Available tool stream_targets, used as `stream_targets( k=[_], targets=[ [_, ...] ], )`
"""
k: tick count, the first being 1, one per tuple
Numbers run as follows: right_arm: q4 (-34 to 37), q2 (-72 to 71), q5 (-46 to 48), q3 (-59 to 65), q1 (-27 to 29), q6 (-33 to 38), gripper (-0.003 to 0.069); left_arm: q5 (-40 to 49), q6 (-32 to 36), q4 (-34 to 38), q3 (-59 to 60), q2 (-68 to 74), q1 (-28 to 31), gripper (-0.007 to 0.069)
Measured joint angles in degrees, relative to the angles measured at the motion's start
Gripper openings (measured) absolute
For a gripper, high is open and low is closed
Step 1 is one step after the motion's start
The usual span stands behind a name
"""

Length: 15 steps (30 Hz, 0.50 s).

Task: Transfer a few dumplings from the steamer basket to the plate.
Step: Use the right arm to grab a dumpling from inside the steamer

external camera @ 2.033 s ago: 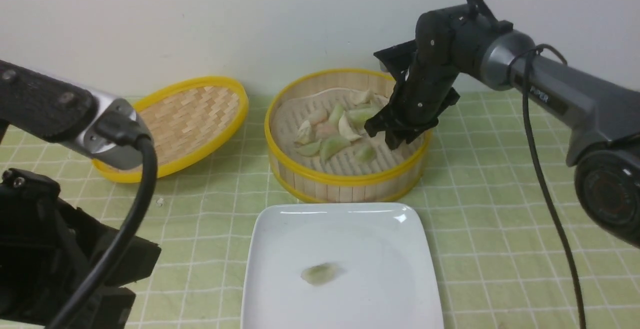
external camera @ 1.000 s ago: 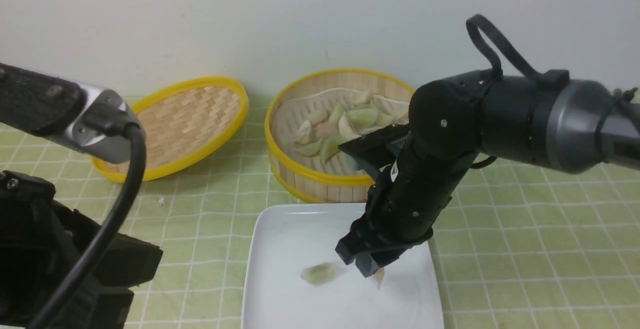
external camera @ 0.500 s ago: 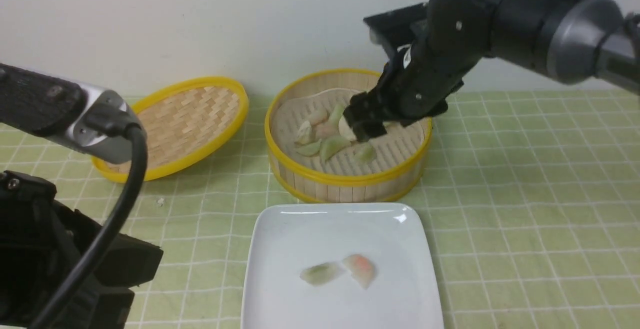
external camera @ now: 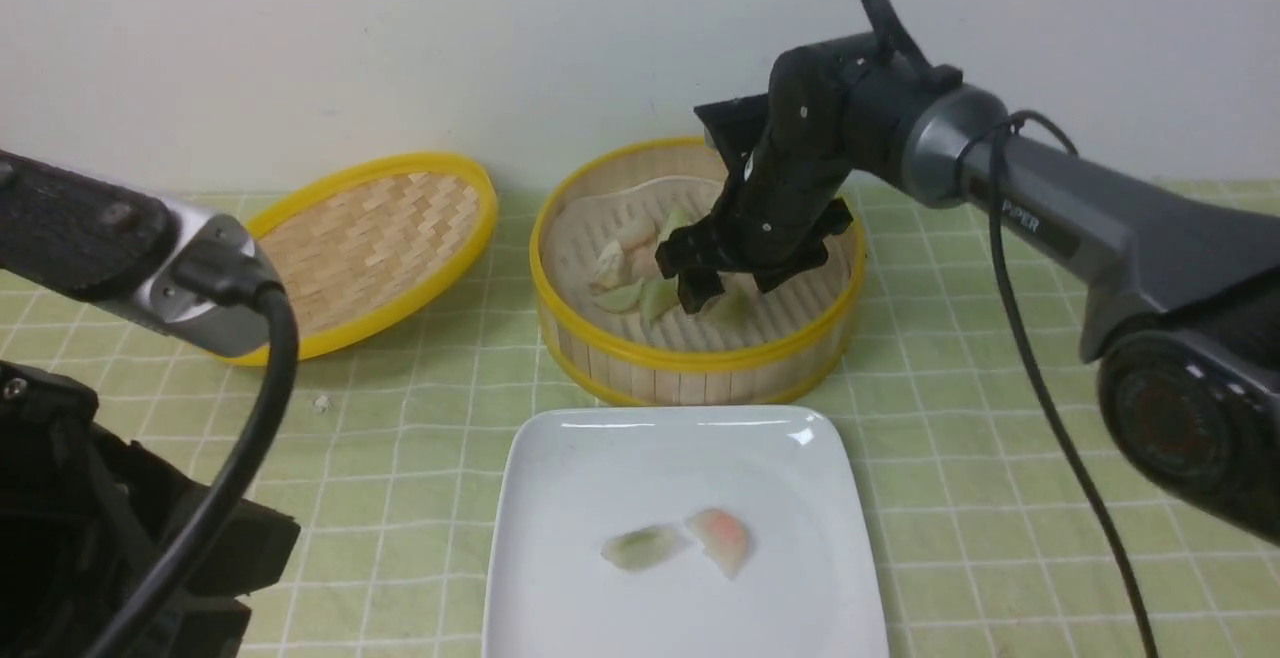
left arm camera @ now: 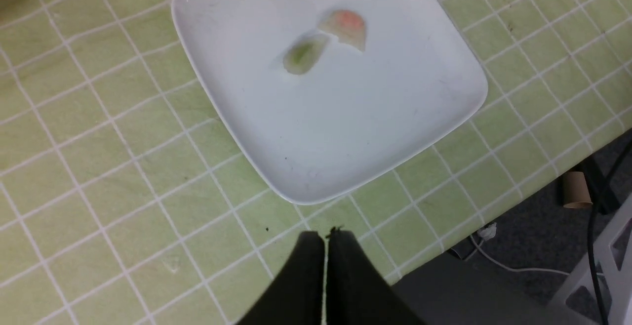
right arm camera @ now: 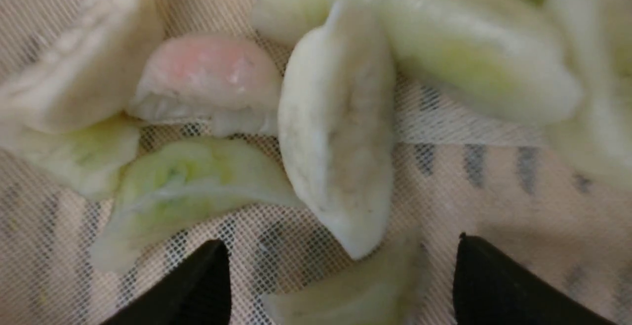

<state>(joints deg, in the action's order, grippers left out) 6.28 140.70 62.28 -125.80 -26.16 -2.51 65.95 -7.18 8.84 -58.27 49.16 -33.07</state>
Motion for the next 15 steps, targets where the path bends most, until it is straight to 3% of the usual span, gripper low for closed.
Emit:
stream_targets(
  k=[4,10,15],
  targets=[
    [-0.18,0.38,0.61,-0.47,0.0,0.46,0.0529,0.11,-0.79,-0.5,0.0,0.0,0.0,-0.0006],
    [-3.28,0.38,3.98,-0.69,0.0,-1.8,0.0342,0.06,-1.31,-0.77,0.0,0.0,0.0,-0.0006],
    [-3.28,0.51,7.12,-2.66,0.0,-1.76,0.0342,-0.05,-1.31,-0.83,0.0,0.0,0.0,-0.0006]
  ],
)
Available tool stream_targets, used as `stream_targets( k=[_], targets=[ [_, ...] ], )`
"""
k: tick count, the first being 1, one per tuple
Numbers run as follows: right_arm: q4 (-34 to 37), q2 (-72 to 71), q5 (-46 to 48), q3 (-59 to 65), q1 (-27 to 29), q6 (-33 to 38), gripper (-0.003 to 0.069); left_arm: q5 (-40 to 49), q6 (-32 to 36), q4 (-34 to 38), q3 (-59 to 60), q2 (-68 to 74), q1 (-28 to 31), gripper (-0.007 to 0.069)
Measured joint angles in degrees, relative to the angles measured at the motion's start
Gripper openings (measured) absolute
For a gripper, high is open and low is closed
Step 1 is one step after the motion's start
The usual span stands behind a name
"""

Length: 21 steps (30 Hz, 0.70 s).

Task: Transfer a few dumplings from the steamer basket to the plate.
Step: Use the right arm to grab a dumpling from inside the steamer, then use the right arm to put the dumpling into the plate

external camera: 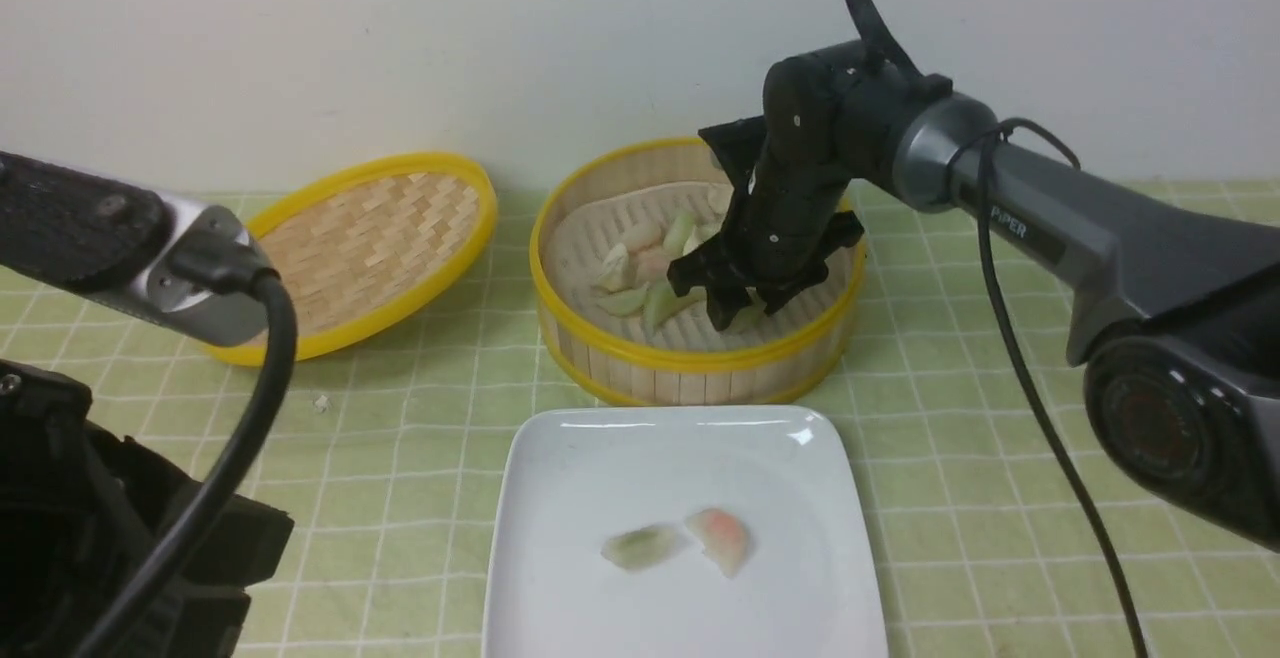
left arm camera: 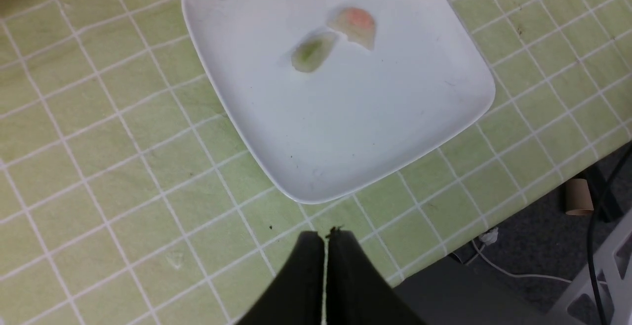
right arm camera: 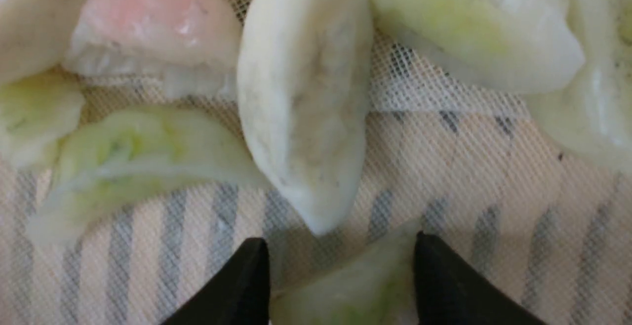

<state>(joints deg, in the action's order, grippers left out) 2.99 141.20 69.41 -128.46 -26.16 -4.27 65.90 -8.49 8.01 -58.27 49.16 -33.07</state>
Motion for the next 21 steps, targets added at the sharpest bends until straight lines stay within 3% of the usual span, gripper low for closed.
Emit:
stream_targets(
  k=[5,11,19,21],
  targets=[
    [0.0,-0.99,1.69,-5.5,0.0,0.94,0.0342,-0.02,0.0,-0.04,0.0,0.0,0.0,-0.0006],
    [4.67,-12.5,1.98,-3.54,0.0,1.99,0.0342,-0.02,0.0,-0.11,0.0,0.0,0.0,-0.0006],
    [9.99,-35.12,1.96,20.03,-1.72,3.89,0.0342,-0.06,0.0,-0.11,0.0,0.0,0.0,-0.0006],
    [10.44,-40.1,1.96,31.34,-3.58,3.74,0.0342,-0.06,0.0,-0.11,0.0,0.0,0.0,-0.0006]
  ],
)
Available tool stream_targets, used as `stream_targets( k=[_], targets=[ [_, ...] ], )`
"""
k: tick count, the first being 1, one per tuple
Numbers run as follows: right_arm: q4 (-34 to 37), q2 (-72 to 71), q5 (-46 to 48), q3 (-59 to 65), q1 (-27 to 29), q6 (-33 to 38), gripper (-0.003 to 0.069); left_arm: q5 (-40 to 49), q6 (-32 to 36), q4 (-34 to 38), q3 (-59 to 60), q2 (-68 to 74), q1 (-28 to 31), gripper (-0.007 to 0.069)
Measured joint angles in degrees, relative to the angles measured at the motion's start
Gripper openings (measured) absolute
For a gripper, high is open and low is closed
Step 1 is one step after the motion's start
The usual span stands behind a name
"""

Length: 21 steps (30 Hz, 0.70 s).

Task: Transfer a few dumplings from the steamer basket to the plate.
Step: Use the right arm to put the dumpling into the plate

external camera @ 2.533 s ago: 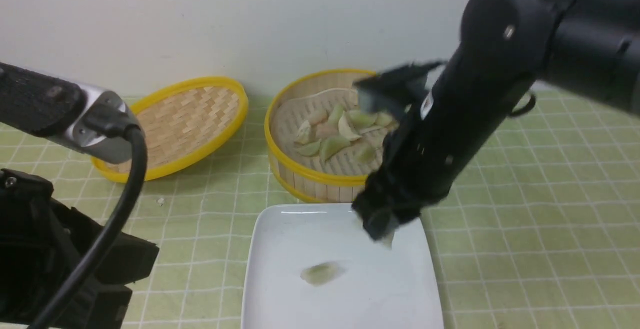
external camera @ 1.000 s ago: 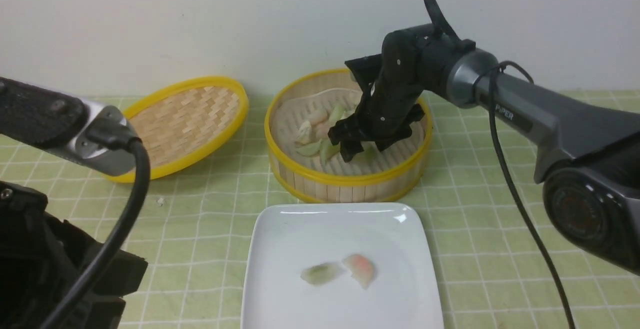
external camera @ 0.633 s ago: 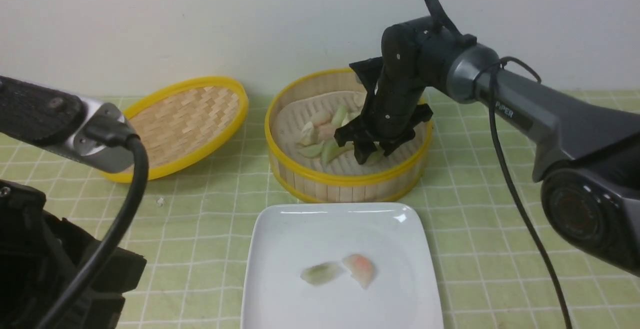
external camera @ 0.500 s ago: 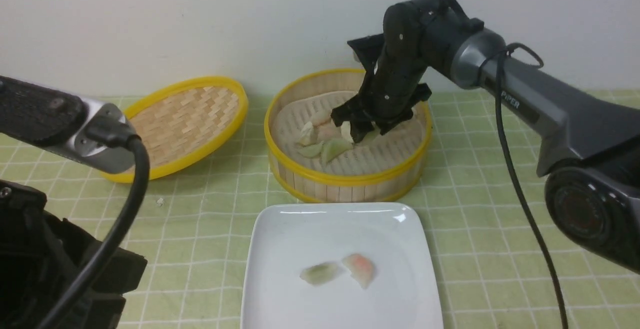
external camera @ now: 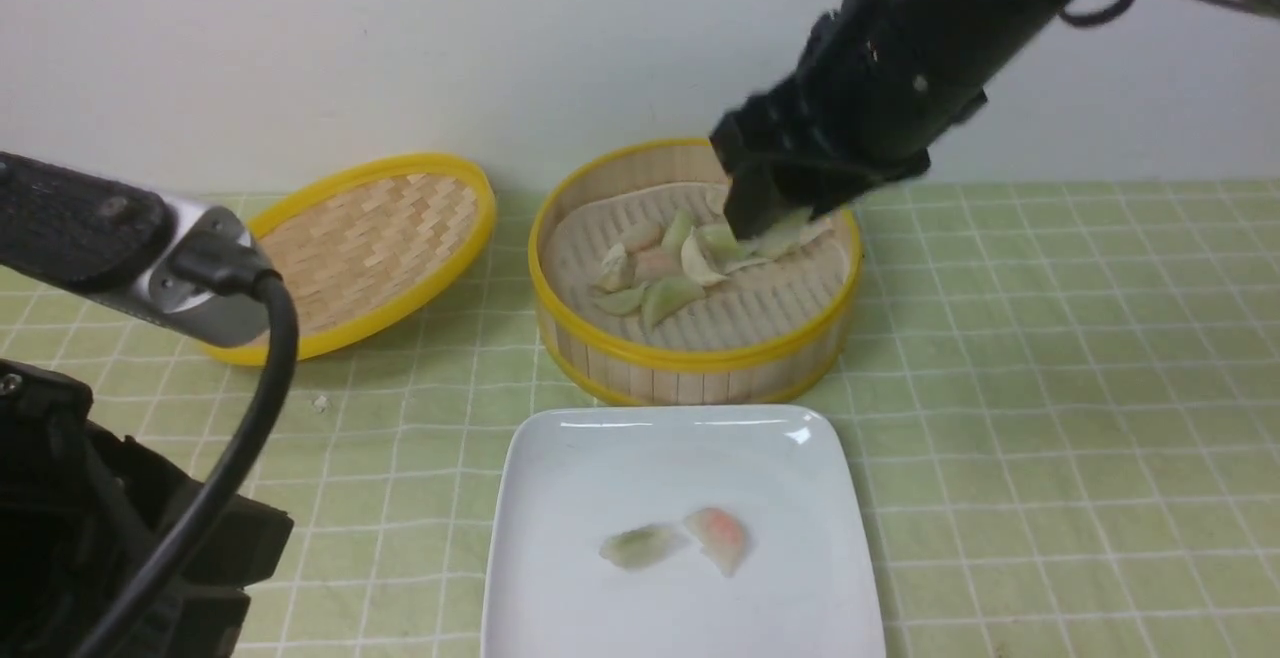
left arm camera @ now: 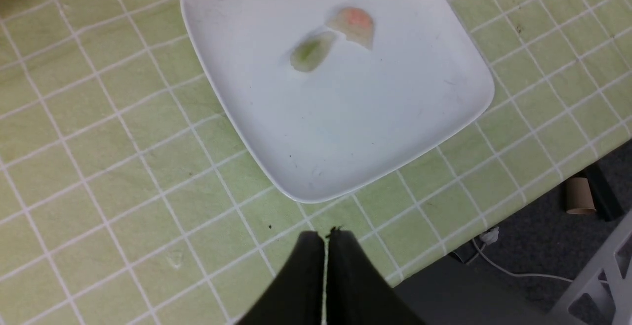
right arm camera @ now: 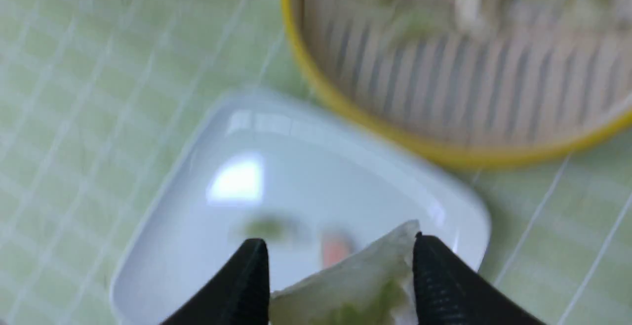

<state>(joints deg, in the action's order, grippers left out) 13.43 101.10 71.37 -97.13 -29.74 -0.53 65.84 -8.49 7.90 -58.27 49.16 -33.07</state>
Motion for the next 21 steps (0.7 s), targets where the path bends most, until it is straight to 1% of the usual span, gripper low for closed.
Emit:
stream_targets(
  k=[3,7,11,15,17,18,19,21],
  targets=[
    [0.22,-2.04,-1.23,12.26,-3.07,-1.0,0.0342,0.0,0.0,0.0,0.0,0.0,0.0,-0.0006],
    [0.34,-1.61,-9.35,24.61,-8.28,-1.12,0.0342,0.0,0.0,0.0,0.0,0.0,0.0,-0.0006],
    [0.91,-0.2,-16.56,28.57,-11.0,-1.12,0.0342,0.0,0.0,0.0,0.0,0.0,0.0,-0.0006],
    [1.46,1.79,-20.13,28.8,-11.46,-1.12,0.0342,0.0,0.05,0.0,0.0,0.0,0.0,-0.0006],
    [1.61,2.67,-20.91,28.84,-11.46,-1.12,0.0395,0.06,0.05,0.0,0.0,0.0,0.0,-0.0006],
    [1.61,2.67,-20.91,28.84,-11.46,-1.12,0.0395,0.06,0.05,0.0,0.0,0.0,0.0,-0.0006],
    [1.61,2.67,-20.75,28.84,-11.46,-1.45,0.0444,0.11,0.05,0.0,0.0,0.0,0.0,-0.0006],
    [1.39,2.67,-19.6,28.22,-11.46,-2.23,0.0511,0.15,0.05,0.0,0.0,0.0,0.0,-0.0006]
  ],
)
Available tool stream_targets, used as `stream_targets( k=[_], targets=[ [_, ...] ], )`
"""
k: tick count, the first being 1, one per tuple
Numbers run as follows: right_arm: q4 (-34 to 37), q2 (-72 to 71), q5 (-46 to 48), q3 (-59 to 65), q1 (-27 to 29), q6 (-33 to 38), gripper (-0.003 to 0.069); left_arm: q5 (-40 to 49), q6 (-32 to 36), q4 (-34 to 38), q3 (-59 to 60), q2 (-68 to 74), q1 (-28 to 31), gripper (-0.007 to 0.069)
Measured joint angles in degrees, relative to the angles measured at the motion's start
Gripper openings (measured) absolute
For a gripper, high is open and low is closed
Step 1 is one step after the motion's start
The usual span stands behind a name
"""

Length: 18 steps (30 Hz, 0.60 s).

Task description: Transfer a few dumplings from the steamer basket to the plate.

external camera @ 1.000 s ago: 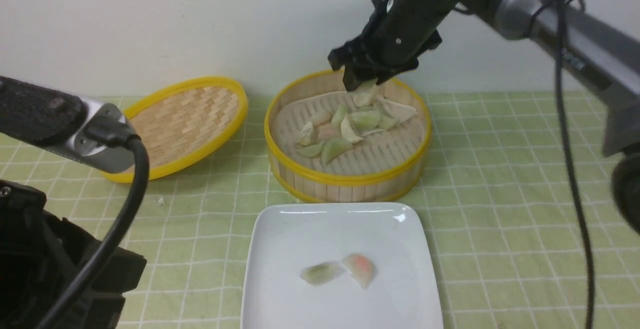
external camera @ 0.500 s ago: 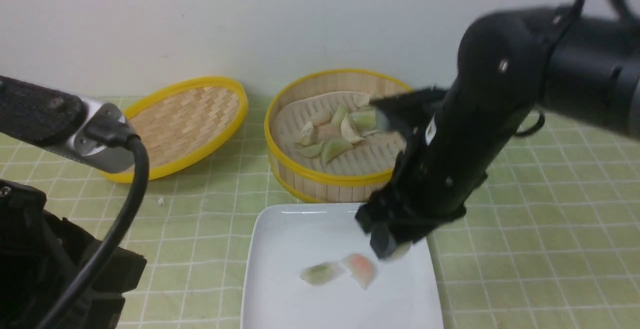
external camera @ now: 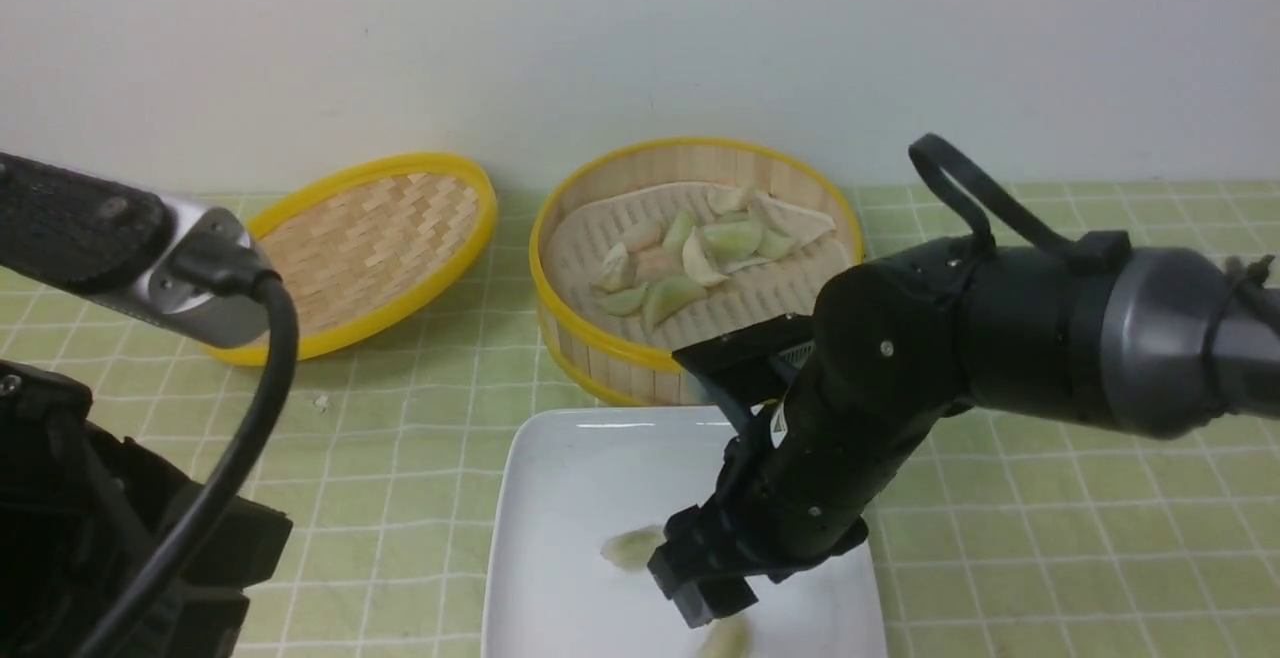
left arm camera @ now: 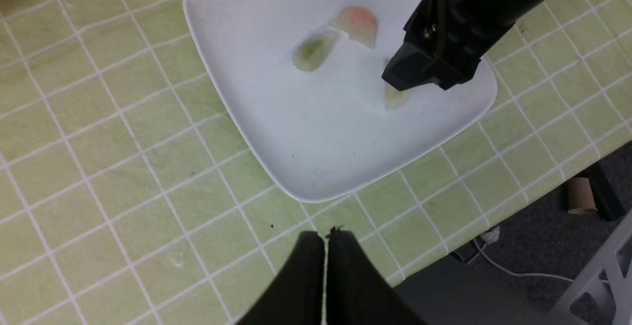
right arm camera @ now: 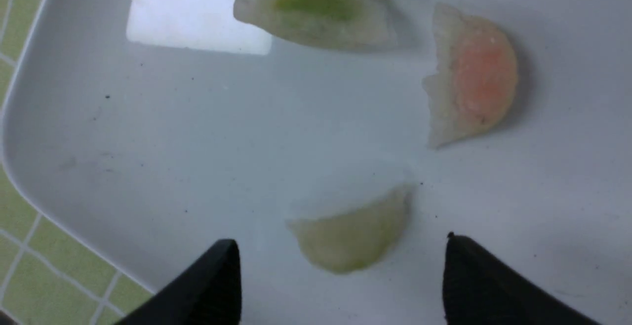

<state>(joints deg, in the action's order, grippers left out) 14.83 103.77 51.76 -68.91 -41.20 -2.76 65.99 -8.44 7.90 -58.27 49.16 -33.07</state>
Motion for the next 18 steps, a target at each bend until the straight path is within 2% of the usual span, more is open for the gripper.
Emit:
stream_targets(
  k=[2,4,6,9,13,14,16,18],
  targets=[
    [-1.01,-0.43,2.64,-1.66,0.0,-0.21,0.0584,0.0,0.0,0.0,0.0,0.0,0.0,-0.0006],
    [-2.68,-1.66,6.3,-3.9,0.0,-0.36,0.0604,0.0,0.0,0.0,0.0,0.0,0.0,-0.0006],
    [-4.52,-3.53,9.15,-5.59,0.0,-0.83,0.06,0.0,0.0,0.0,0.0,0.0,0.0,-0.0006],
    [-8.81,-9.15,15.14,-8.22,0.0,-2.72,0.0544,-0.06,0.0,0.0,0.0,0.0,0.0,-0.0006],
    [-14.06,-21.4,18.38,-8.9,0.0,-6.44,0.035,-0.51,0.0,0.0,0.0,0.0,0.0,-0.0006],
    [-14.83,-24.43,18.64,-8.9,0.0,-7.11,0.0318,-0.55,0.0,0.0,0.0,0.0,0.0,-0.0006],
    [-15.92,-33.58,19.06,-8.83,0.0,-8.63,0.0193,-1.01,0.0,0.07,0.0,0.0,0.0,-0.0006],
    [-16.21,-42.09,19.13,-7.98,0.0,-9.22,0.0115,-2.02,0.0,0.25,0.0,0.0,0.0,-0.0006]
  ],
)
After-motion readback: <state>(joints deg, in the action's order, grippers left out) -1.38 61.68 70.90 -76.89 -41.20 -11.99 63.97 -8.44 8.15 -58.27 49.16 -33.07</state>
